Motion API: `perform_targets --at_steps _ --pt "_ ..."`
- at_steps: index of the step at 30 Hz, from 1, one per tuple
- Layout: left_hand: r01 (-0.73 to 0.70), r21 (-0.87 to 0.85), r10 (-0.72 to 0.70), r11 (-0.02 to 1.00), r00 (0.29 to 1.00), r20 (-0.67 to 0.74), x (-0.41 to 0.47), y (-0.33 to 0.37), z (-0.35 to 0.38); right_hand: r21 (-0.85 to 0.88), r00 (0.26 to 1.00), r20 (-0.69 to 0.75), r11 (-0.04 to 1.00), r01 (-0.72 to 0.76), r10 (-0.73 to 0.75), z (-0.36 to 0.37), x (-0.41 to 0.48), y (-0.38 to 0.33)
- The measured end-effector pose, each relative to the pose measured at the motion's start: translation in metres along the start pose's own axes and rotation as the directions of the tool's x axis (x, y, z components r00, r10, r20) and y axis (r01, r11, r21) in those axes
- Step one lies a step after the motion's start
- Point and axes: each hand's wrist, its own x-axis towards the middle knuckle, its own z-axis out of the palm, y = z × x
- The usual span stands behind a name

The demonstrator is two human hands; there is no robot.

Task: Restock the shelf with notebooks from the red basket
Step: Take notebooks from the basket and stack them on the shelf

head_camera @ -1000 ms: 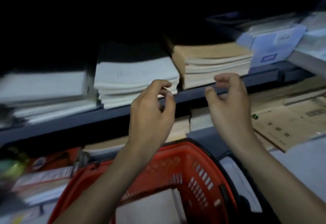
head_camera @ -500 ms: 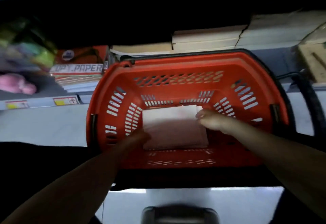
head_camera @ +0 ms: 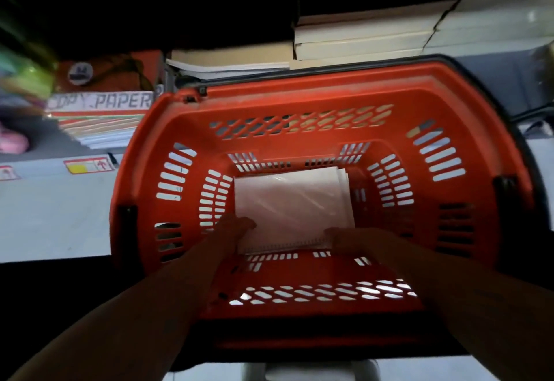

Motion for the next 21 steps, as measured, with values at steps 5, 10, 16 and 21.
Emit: perform_targets --at_steps 5,10,16,21 --pt "-0.33 0.086 0.312 0.94 0.934 0.176 -0.029 0.031 0.011 -0.002 1.0 0.013 1.0 -0.011 0.011 0.0 0.002 0.006" --pt "-0.65 0.419 0.632 0.635 0.748 0.203 -0.076 0.059 0.035 0.402 0.798 -0.576 0.911 0.089 0.177 -0.033 -0.018 0.015" --pt "-0.805 0.54 0.697 0.247 0.534 0.479 -0.139 0.119 -0.013 0.538 0.808 -0.583 0.788 0.301 0.089 -0.088 -0.104 0.005" --pt "-0.878 0.478 0.697 0.028 0.36 0.62 -0.214 0.169 -0.092 0.503 0.724 -0.68 0.642 0.579 -0.12 -0.083 -0.144 -0.035"
